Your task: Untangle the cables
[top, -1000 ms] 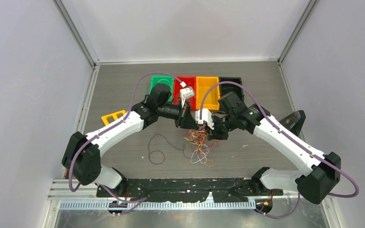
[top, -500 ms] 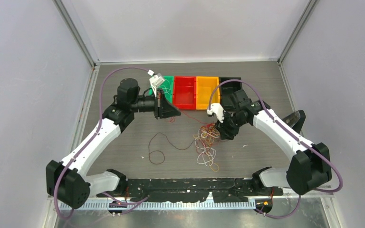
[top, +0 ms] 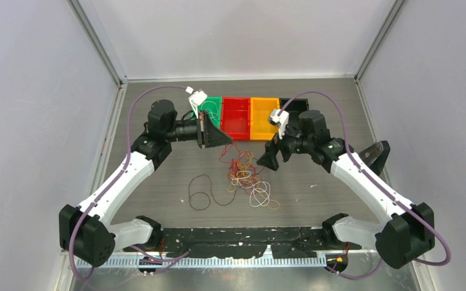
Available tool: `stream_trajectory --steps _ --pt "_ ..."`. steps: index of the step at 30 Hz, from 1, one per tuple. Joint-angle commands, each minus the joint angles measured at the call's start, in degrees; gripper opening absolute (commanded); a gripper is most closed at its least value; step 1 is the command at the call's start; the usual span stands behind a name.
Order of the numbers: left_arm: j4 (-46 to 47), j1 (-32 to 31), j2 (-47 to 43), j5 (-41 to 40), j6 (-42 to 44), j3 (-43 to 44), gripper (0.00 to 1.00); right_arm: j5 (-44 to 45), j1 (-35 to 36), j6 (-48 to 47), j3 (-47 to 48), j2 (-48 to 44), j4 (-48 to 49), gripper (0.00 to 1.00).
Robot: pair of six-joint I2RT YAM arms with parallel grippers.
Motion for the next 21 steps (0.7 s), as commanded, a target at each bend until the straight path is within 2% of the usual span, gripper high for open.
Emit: stream_trajectory --steps 1,6,7,8,11,13,18,21 --pt "2.87 0.28 -0.29 -0.81 -2.62 4.51 0.0 0.98 6.54 12.35 -1.96 4.18 19.26 0.95" --pt "3.39 0.28 -0.76 -0.78 -4.09 6.05 0.0 7.15 12.19 15.83 -0.92 11.1 28.53 0.99" --pt "3.13 0.28 -0.98 -0.62 -4.22 6.69 0.0 7.71 13.03 16.58 -1.34 12.08 31.24 0.96" --pt "3.24 0.28 -1.07 0.02 -4.45 7.33 0.0 8.11 13.32 17.15 -1.74 13.69 32.64 0.93" --pt "4.45 0.34 -1.74 3.34 -3.97 10.76 0.0 9.17 13.86 20.07 -4.4 17.24 39.71 0.67" --pt "3.93 1.57 -2.29 5.31 -1.87 15.61 0.0 9.64 13.78 20.07 -5.25 20.39 40.47 0.55" --pt "7.97 6.43 -1.51 9.51 -7.16 30.79 0.0 8.18 11.83 18.55 -8.95 23.02 38.78 0.37" --pt "10.54 7.55 -0.29 9.24 -10.27 39.07 0.0 6.75 11.2 17.36 -9.17 24.9 36.02 0.32"
